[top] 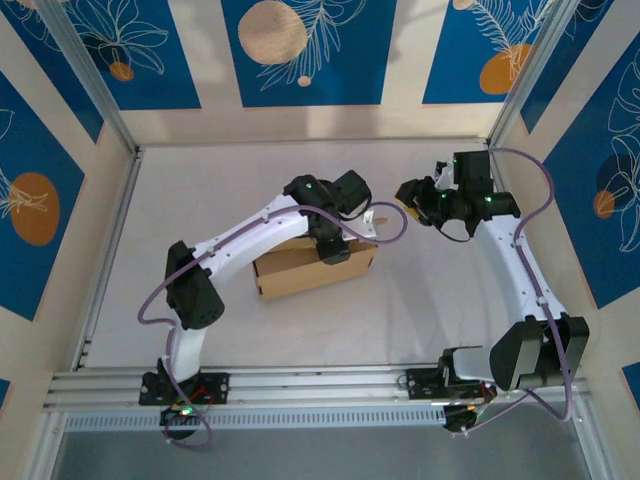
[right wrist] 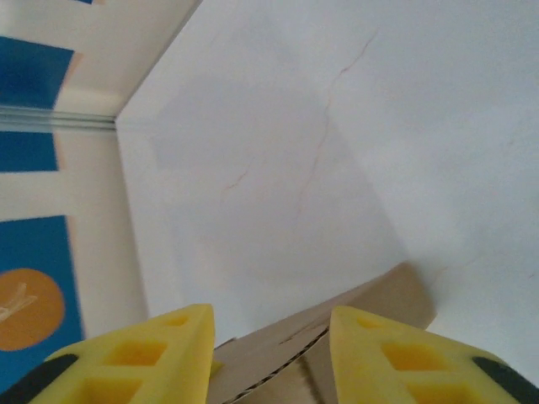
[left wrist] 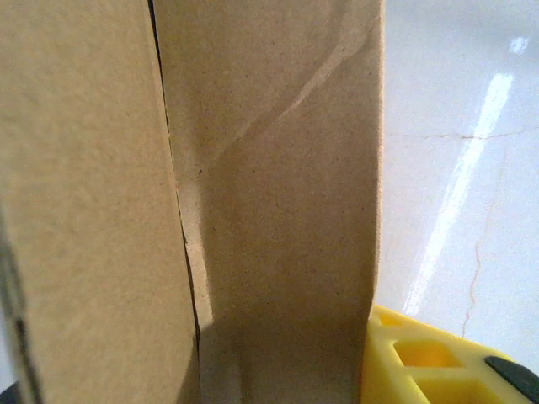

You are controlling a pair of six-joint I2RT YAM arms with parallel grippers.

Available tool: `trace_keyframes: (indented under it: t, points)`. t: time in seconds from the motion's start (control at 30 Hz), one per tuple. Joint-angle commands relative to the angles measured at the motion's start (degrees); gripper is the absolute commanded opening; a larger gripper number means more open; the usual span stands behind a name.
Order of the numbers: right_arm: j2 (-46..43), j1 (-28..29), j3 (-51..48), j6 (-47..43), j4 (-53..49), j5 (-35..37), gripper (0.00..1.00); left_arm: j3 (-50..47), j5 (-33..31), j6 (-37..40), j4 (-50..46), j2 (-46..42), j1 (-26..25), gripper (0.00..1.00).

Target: Fold the paper box

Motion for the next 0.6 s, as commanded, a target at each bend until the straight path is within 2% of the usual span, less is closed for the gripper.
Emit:
trace_keyframes:
  t: [0.0,0.03,0.1,0.13,0.27,0.43,0.5,0.57]
  points:
    - [3.02,-0.27,0.99,-15.12,-2.49,0.63,0.24,0.65,4.56,1.08,0.44,-1.6,1.16,0.38]
    - [2.64,0.21,-0.31,-17.04,-1.84,-0.2,0.23,0.43,4.96,1.15,0.56,-1.54,1.17,0.38]
    - [-0.26,1.79,-3.55,-23.1,1.37,0.33,0.32,0.17,6.04,1.73,0.5,-1.34,1.25,0.38]
    - [-3.1,3.25,-6.24,-27.53,4.27,2.54,0.39,0.16,6.23,2.01,0.54,-1.16,1.2,0.38]
    - [-16.88,6.5,-18.2,-45.83,17.39,4.78,0.46,-1.32,7.06,3.68,1.43,-1.96,1.25,0.38]
    - [-16.66,10.37,-18.29,-65.07,12.66,3.52,0.61,-4.59,7.64,6.16,3.56,-3.69,1.23,0.38]
    - [-15.96,10.13,-18.45,-66.81,12.26,-0.54,0.62,-5.31,7.51,6.85,4.2,-4.16,1.24,0.38]
    - [-15.01,9.09,-18.49,-66.7,12.15,-1.33,0.62,-6.52,7.59,7.46,5.26,-4.79,1.25,0.37]
